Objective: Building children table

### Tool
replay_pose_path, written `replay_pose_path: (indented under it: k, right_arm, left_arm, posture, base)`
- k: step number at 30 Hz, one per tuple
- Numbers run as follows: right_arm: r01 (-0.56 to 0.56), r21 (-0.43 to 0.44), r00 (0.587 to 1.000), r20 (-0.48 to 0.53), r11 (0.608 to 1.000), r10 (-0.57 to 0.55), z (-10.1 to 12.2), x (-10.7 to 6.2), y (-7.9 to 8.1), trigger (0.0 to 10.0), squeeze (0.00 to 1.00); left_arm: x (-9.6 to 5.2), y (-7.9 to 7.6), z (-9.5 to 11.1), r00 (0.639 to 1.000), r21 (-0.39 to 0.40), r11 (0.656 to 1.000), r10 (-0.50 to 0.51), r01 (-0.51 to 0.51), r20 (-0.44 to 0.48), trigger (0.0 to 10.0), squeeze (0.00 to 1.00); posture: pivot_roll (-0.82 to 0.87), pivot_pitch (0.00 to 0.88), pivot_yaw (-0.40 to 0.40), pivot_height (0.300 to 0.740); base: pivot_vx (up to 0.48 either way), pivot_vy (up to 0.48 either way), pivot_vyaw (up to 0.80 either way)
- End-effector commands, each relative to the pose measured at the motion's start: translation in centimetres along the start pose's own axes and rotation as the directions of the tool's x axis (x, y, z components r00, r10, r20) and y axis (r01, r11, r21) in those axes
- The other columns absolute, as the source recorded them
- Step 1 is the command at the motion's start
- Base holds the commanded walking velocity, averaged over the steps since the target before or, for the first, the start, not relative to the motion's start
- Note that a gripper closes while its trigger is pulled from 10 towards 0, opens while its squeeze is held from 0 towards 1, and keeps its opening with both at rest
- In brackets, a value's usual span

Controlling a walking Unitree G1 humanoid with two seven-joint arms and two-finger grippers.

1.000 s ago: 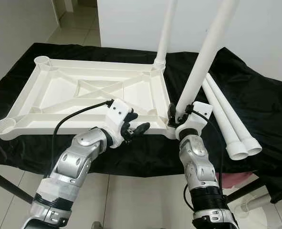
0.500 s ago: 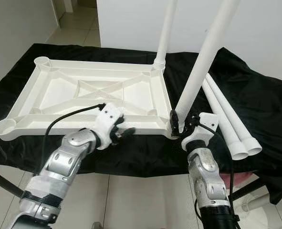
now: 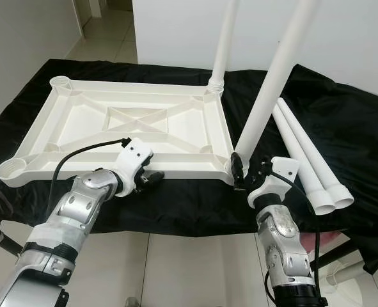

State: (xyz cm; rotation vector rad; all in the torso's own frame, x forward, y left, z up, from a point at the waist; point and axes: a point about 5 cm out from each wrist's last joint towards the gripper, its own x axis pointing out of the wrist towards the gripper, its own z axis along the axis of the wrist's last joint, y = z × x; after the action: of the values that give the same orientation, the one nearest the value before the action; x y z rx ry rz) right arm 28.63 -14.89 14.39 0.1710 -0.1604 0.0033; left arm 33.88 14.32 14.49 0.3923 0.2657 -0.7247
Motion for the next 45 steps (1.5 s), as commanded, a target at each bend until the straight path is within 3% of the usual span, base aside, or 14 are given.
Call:
replay_pose_path:
  k: [1,18,20,21,23,24,25,38,39,41,42,43,44,45]
  right_arm:
    - [0.041,-0.012,0.999,-0.008,0.999,-0.041,0.0,-0.3,-1.2,10.0,0.0]
    - [0.047,-0.029,0.999,-0.005,0.998,-0.047,0.1,-0.1,-1.4,10.0,0.0]
    - [0.046,-0.029,0.999,-0.005,0.999,-0.046,0.1,-0.1,-1.3,10.0,0.0]
    - [0.046,-0.03,0.999,-0.004,0.998,-0.046,0.1,0.0,-1.3,10.0,0.0]
    - [0.046,-0.03,0.999,-0.004,0.998,-0.046,0.1,0.0,-1.3,10.0,0.0]
    - [0.046,-0.031,0.999,-0.004,0.998,-0.046,0.1,0.0,-1.3,10.0,0.0]
    - [0.048,-0.033,0.999,-0.002,0.998,-0.049,0.2,0.0,-1.3,10.0,0.0]
    - [0.066,-0.04,0.998,0.009,0.997,-0.065,0.4,0.2,-1.6,10.0,0.0]
    - [0.066,-0.041,0.998,0.011,0.997,-0.066,0.4,0.2,-1.6,10.0,0.0]
    - [0.066,-0.041,0.998,0.011,0.997,-0.066,0.4,0.2,-1.6,10.0,0.0]
    - [0.067,-0.043,0.998,0.012,0.997,-0.067,0.4,0.3,-1.6,10.0,0.0]
    - [0.067,-0.043,0.998,0.012,0.997,-0.067,0.4,0.3,-1.6,10.0,0.0]
    - [0.067,-0.043,0.998,0.014,0.997,-0.067,0.5,0.3,-1.6,10.0,0.0]
    - [0.067,-0.043,0.998,0.014,0.997,-0.067,0.5,0.3,-1.6,10.0,0.0]
  left_arm:
    - [-0.4,1.2,-0.6,0.994,0.021,0.995,0.096,-0.096,-0.042,10.0,0.0]
    - [-0.6,2.7,-0.4,0.994,0.063,0.998,0.0,0.006,-0.106,10.0,0.0]
    - [-0.6,2.9,-0.3,0.995,0.053,0.998,-0.017,0.022,-0.102,9.4,0.0]
    - [-0.6,3.0,-0.1,0.995,0.051,0.998,-0.029,0.035,-0.1,2.4,0.0]
    - [-0.6,3.0,-0.1,0.995,0.051,0.998,-0.029,0.035,-0.1,2.4,0.0]
    - [-0.6,3.1,0.0,0.995,0.05,0.998,-0.036,0.041,-0.098,0.7,0.0]
    - [-0.5,3.2,0.2,0.995,0.046,0.998,-0.041,0.046,-0.094,0.0,0.0]
    - [0.6,2.7,1.2,0.998,0.051,0.998,-0.036,0.039,-0.054,0.2,0.0]
    - [0.9,2.6,1.4,0.999,0.049,0.998,-0.03,0.032,-0.044,9.1,0.0]
    - [0.9,2.6,1.4,0.999,0.049,0.998,-0.03,0.032,-0.044,9.1,0.0]
    - [1.1,2.5,1.7,0.999,0.043,0.998,-0.036,0.037,-0.029,10.0,0.0]
    - [1.1,2.5,1.7,0.999,0.043,0.998,-0.036,0.037,-0.029,10.0,0.0]
    - [1.1,2.4,2.0,0.999,0.024,0.998,-0.053,0.053,-0.008,10.0,1.0]
    - [1.1,2.4,2.0,0.999,0.024,0.998,-0.053,0.053,-0.008,10.0,1.0]
  posture:
    - [-0.02,0.054,-0.007,0.74]
    - [-0.02,0.071,0.009,0.74]
    - [-0.02,0.071,0.012,0.74]
    - [-0.02,0.074,0.017,0.74]
    - [-0.02,0.074,0.017,0.74]
    - [-0.02,0.074,0.017,0.74]
    - [-0.03,0.076,0.022,0.74]
    - [-0.03,0.074,0.025,0.74]
    - [-0.04,0.073,0.024,0.74]
    - [-0.04,0.073,0.024,0.74]
    - [-0.04,0.073,0.024,0.74]
    - [-0.04,0.073,0.024,0.74]
    - [-0.04,0.071,0.024,0.74]
    - [-0.04,0.071,0.024,0.74]
  base:
    - [0.0,0.0,0.0]
    - [0.0,0.0,0.0]
    - [0.0,0.0,0.0]
    - [0.0,0.0,0.0]
    - [0.0,0.0,0.0]
    - [0.0,0.0,0.0]
    - [0.0,0.0,0.0]
    - [0.0,0.0,0.0]
    - [0.0,0.0,0.0]
    - [0.0,0.0,0.0]
    - [0.0,0.0,0.0]
    - [0.0,0.0,0.0]
    - [0.0,0.0,0.0]
    - [0.0,0.0,0.0]
